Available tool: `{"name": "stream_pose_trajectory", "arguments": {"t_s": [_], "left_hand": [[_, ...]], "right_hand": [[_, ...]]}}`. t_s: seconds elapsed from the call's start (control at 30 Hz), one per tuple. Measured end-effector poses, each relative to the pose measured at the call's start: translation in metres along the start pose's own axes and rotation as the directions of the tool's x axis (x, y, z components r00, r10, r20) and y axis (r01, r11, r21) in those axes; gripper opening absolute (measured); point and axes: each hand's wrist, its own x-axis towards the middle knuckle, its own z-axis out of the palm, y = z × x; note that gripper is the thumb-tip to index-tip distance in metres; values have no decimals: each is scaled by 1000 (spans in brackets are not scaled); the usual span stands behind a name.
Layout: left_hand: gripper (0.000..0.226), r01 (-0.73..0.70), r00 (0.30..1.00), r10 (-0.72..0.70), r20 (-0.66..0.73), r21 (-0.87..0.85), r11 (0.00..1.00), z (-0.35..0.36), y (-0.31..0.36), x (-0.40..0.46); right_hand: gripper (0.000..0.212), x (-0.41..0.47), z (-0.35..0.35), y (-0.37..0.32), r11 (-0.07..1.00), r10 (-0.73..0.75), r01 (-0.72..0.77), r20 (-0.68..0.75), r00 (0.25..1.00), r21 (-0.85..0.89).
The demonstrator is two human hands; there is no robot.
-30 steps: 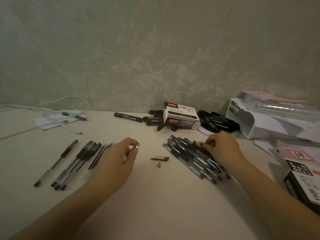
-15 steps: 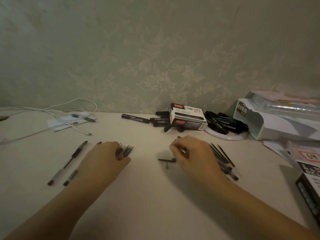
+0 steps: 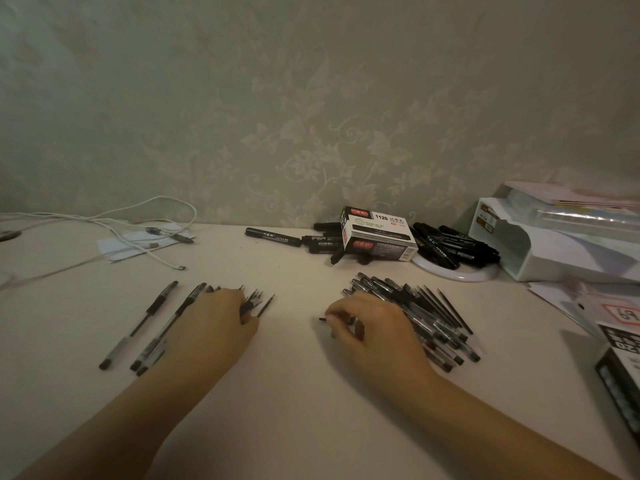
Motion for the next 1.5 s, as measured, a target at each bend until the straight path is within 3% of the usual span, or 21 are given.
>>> {"name": "stream_pose_trajectory", "arguments": {"t_s": [0.27,0.43,0.57,0.63,0.7,0.77,0.83,0.93,1.13,1.23,1.5], "left_hand": [[21,-7,997,3,73,51,999,-5,9,0],[30,-63,991,46,123,142,988,-10,16,-4],[26,-97,995,97,19,-3,995,-16,24,-6],[22,-161,985,148,-88,-182,970,-20,31,-10],[19,-220,975,192,-110,-394,892,-20,39,-16],[17,-249,965,256,-60,-514,821,-17,47,-23],[19,-259,952,305,-16,-570,780,-11,51,-28],[18,-273,946,325,-17,-584,765,-5,52,-28],[15,-368,904,428,-1,-512,776,-2,44,-28],[15,-343,908,418,7,-559,755,-2,44,-28],[14,-318,906,422,18,-630,709,-3,46,-30]], "right_hand": [[13,1,-2,-1,997,30,-28,-26,999,76],[11,2,-1,1,995,13,-6,-65,998,95],[12,2,-3,-2,974,79,-57,-93,993,222],[15,3,-4,-6,880,203,-185,4,979,438],[20,5,-5,-10,727,257,-298,158,953,619],[28,5,-6,-12,636,225,-342,258,940,692],[23,5,-7,-12,603,204,-350,285,936,717],[12,5,-5,-8,557,232,-363,280,932,746],[20,11,-9,1,464,441,-358,139,887,810],[21,14,-11,7,387,506,-330,101,857,861],[21,15,-9,10,338,510,-325,119,852,883]]}}
